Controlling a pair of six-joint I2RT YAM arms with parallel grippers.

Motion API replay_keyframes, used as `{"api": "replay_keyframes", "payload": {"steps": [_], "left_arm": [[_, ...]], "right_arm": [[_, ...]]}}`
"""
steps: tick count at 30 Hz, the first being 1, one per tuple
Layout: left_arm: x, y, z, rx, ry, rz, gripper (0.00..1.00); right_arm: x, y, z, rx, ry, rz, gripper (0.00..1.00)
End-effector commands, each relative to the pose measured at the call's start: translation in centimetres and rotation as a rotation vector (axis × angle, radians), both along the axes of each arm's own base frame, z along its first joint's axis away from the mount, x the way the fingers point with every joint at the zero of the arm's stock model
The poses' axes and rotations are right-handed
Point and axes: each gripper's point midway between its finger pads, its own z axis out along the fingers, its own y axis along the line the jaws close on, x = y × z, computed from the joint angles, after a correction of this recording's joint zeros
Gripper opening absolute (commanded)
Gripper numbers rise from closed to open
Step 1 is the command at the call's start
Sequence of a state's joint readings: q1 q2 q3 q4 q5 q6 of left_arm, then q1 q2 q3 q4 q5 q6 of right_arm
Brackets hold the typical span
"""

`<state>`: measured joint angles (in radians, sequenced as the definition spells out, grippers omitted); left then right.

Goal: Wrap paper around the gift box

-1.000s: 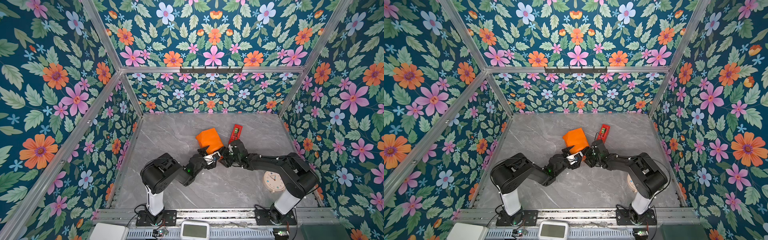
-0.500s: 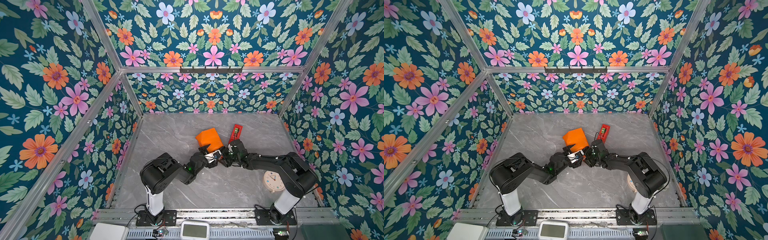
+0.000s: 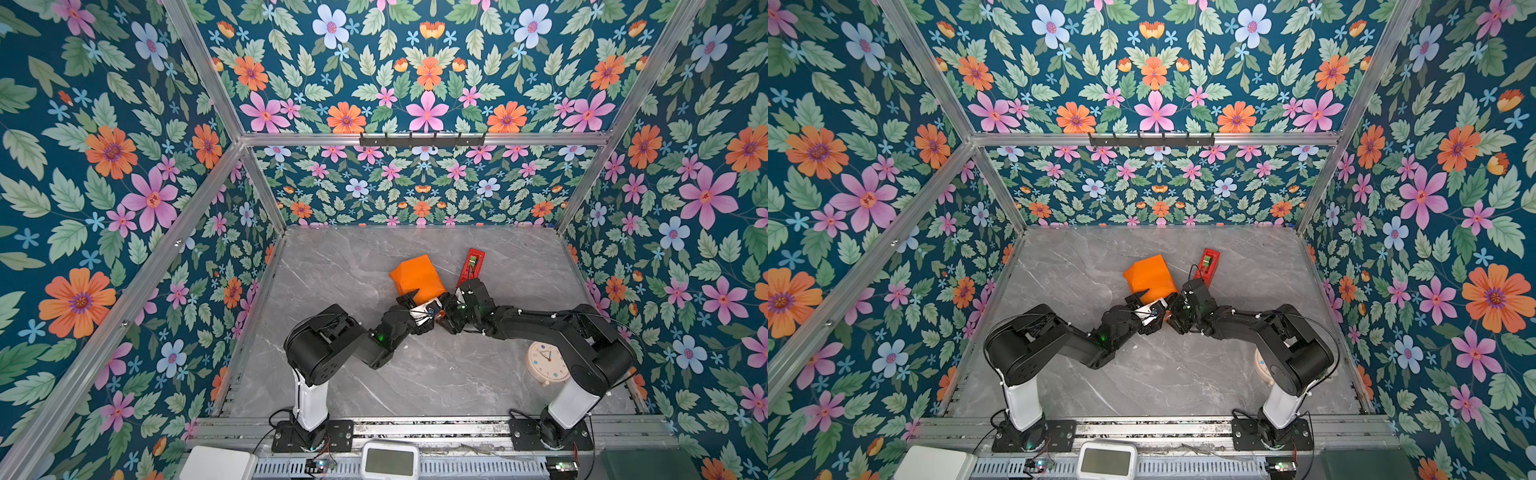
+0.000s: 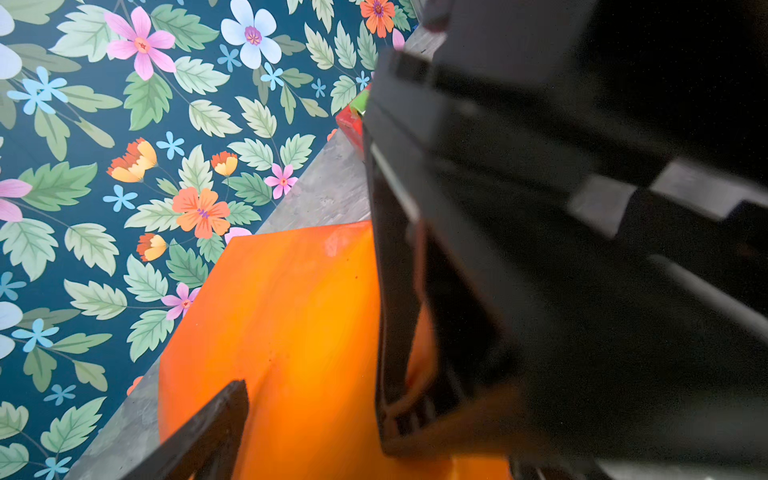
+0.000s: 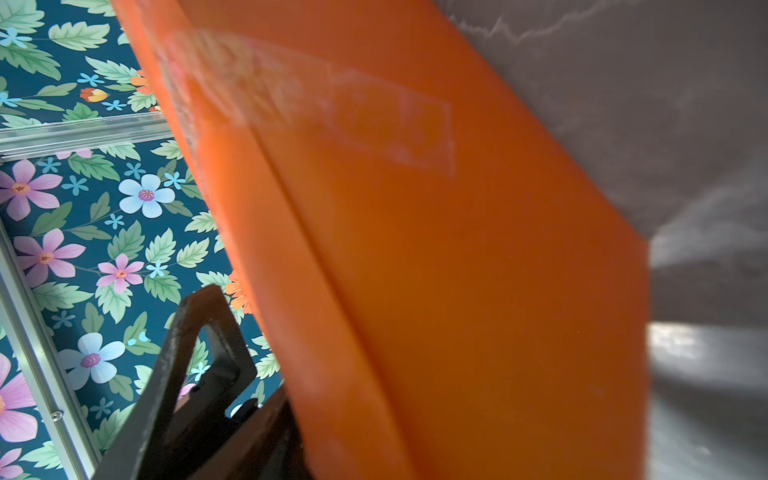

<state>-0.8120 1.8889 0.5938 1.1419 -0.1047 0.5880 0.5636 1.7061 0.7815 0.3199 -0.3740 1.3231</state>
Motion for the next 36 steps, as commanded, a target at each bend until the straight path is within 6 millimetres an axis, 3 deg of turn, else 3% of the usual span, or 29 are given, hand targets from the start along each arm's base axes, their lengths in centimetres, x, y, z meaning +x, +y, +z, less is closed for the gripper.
{"api": "replay_keyframes", "payload": {"steps": [1,14,17,18,27,32,36], "left_arm": [[1.0,1.2,0.4,0.019,-0.040,0.079,0.90],[0.9,2.1,0.7,0.030,-0.076,0.106,0.85],[0.7,2.1,1.0,0.028,-0.077,0.098,0.86],[0.7,2.1,1.1,0.025,-0.075,0.094,0.86],[0.2,1.4,2.2,-0.036,-0.039,0.058,0.90],[-1.3,0.5,3.6,-0.097,0.014,-0.023,0.95],[-2.4,0.9,4.3,-0.106,0.039,-0.054,0.98]], "right_arm": [[-0.9,-0.7,-1.3,-0.040,0.048,-0.003,0.73],[-0.9,-1.2,-1.3,-0.022,0.040,-0.010,0.73],[-1.1,-2.0,-1.1,-0.036,0.028,0.004,0.73],[-1.1,-2.4,0.1,-0.029,0.001,0.008,0.73],[-3.3,-4.8,1.1,-0.016,-0.021,0.115,0.73],[-3.7,-4.0,3.0,0.021,-0.072,0.203,0.73],[-3.0,-2.8,3.3,0.049,-0.072,0.224,0.73]]}}
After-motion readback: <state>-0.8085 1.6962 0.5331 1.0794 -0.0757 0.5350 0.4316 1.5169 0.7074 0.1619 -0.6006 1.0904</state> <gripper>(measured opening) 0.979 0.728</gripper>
